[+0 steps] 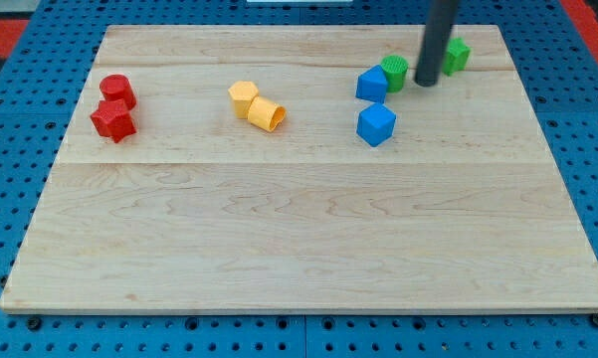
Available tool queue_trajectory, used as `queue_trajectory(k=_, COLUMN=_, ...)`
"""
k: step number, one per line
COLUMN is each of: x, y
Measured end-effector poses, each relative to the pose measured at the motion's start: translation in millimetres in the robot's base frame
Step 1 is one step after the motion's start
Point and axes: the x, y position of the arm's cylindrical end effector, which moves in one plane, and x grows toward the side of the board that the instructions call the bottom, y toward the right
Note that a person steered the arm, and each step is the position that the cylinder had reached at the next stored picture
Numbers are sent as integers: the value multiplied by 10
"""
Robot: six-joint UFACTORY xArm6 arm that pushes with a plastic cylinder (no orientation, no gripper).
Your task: Push the green star diagonal top right to the green circle
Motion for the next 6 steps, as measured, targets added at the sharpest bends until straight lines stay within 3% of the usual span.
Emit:
queue_trajectory(k=1, x=-1, y=627)
queue_trajectory(k=2, x=-620, y=653)
queue_trajectory(k=3, x=-685, y=338)
queue_trajectory(k=5, x=-273, y=176)
queue_trajectory(k=6, x=-537, y=37)
